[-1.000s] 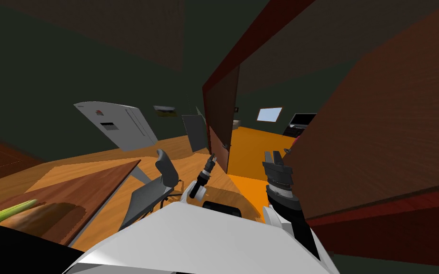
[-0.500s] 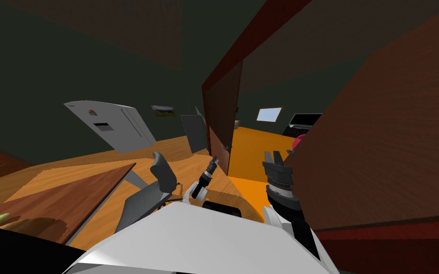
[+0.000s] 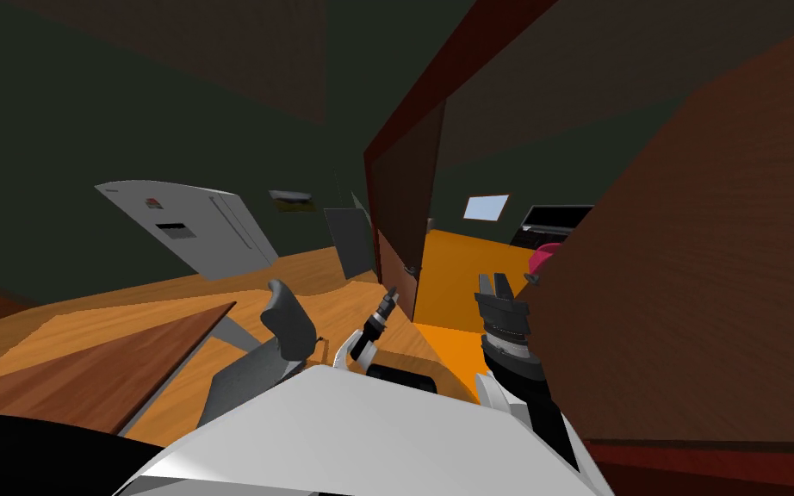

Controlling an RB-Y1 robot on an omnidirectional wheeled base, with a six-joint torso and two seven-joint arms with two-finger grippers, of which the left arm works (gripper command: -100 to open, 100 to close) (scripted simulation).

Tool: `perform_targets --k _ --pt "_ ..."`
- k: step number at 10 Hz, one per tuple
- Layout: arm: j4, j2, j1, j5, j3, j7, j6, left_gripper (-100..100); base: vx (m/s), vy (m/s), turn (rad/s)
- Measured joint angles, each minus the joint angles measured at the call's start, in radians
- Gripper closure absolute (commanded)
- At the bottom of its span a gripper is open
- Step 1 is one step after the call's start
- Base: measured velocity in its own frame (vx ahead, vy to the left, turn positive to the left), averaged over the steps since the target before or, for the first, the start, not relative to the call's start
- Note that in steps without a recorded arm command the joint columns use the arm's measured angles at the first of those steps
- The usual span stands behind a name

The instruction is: Push the door open

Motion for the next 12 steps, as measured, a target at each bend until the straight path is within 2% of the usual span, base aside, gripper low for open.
perform_targets --k 4,9,12 --pt "0.083 -0.005 -0.026 -0.010 -0.029 0.008 -0.013 -100 0.095 0.052 -0.021" --pt "0.184 -0.002 -0.064 -0.019 -0.060 0.026 -0.028 -100 0.094 0.056 -0.019" --pt "0.247 -0.008 -0.083 -0.025 -0.078 0.031 -0.042 -100 0.100 0.047 -0.019"
